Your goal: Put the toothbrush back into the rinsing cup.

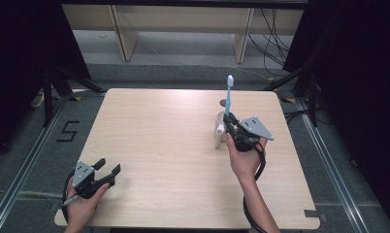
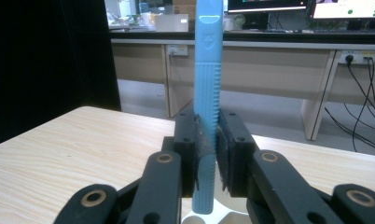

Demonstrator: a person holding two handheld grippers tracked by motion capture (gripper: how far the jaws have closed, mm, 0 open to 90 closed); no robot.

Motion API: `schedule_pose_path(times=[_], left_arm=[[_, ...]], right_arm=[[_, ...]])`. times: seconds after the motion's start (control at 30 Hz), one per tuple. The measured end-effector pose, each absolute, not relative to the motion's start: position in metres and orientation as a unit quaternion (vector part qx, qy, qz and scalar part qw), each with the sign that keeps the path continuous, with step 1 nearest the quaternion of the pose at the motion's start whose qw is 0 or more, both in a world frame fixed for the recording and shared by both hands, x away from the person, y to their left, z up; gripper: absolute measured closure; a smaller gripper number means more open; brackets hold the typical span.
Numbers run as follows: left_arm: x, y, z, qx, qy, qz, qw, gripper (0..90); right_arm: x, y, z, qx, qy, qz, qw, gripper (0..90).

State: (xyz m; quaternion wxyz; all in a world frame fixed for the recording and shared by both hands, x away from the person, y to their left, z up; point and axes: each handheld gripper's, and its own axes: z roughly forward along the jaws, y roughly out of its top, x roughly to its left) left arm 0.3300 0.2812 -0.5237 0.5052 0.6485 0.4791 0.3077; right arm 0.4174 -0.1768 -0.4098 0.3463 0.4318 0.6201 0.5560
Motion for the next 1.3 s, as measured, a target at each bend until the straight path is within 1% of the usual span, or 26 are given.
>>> schedule_pose_path(times=[0.13, 0.23, 0.3, 0.33, 0.37, 0.43, 0.47, 0.53, 0.57, 0.63, 1.0, 1.1, 1.23, 1.3], left_arm=[[0.330, 0.281, -0.524, 0.649, 0.478, 0.308, 0.505, 32.8], [0.329, 0.281, -0.523, 0.652, 0.480, 0.308, 0.500, 32.8], [0.330, 0.281, -0.524, 0.649, 0.478, 0.308, 0.505, 32.8], [0.330, 0.281, -0.524, 0.649, 0.479, 0.308, 0.505, 32.8], [0.329, 0.281, -0.523, 0.652, 0.481, 0.307, 0.500, 32.8], [0.330, 0.281, -0.524, 0.650, 0.479, 0.308, 0.504, 32.8], [0.330, 0.281, -0.524, 0.649, 0.479, 0.307, 0.505, 32.8], [0.330, 0.281, -0.524, 0.648, 0.479, 0.307, 0.506, 32.7], [0.330, 0.281, -0.524, 0.648, 0.479, 0.307, 0.507, 32.7], [0.330, 0.282, -0.524, 0.647, 0.479, 0.307, 0.507, 32.7], [0.330, 0.281, -0.524, 0.648, 0.479, 0.307, 0.506, 32.7], [0.330, 0.281, -0.524, 0.648, 0.478, 0.307, 0.507, 32.7], [0.330, 0.282, -0.524, 0.648, 0.478, 0.307, 0.507, 32.7], [0.330, 0.281, -0.524, 0.648, 0.478, 0.308, 0.507, 32.7]], right_arm=[[0.419, -0.176, -0.411, 0.431, 0.621, 0.552, 0.352, 79.3], [0.419, -0.174, -0.412, 0.437, 0.619, 0.554, 0.345, 79.3], [0.421, -0.175, -0.413, 0.431, 0.619, 0.551, 0.356, 79.3], [0.421, -0.173, -0.414, 0.435, 0.617, 0.557, 0.347, 79.3], [0.422, -0.173, -0.414, 0.434, 0.617, 0.556, 0.348, 79.3], [0.423, -0.174, -0.415, 0.428, 0.620, 0.550, 0.360, 79.3], [0.422, -0.172, -0.415, 0.437, 0.617, 0.553, 0.348, 79.3], [0.424, -0.172, -0.417, 0.431, 0.617, 0.554, 0.356, 79.3], [0.424, -0.171, -0.418, 0.437, 0.618, 0.554, 0.347, 79.3], [0.425, -0.171, -0.419, 0.436, 0.618, 0.551, 0.353, 79.3], [0.429, -0.166, -0.426, 0.440, 0.617, 0.554, 0.344, 79.2], [0.431, -0.166, -0.427, 0.437, 0.619, 0.549, 0.352, 79.3], [0.430, -0.164, -0.430, 0.450, 0.615, 0.551, 0.341, 79.3], [0.433, -0.165, -0.431, 0.440, 0.619, 0.553, 0.343, 79.2]])
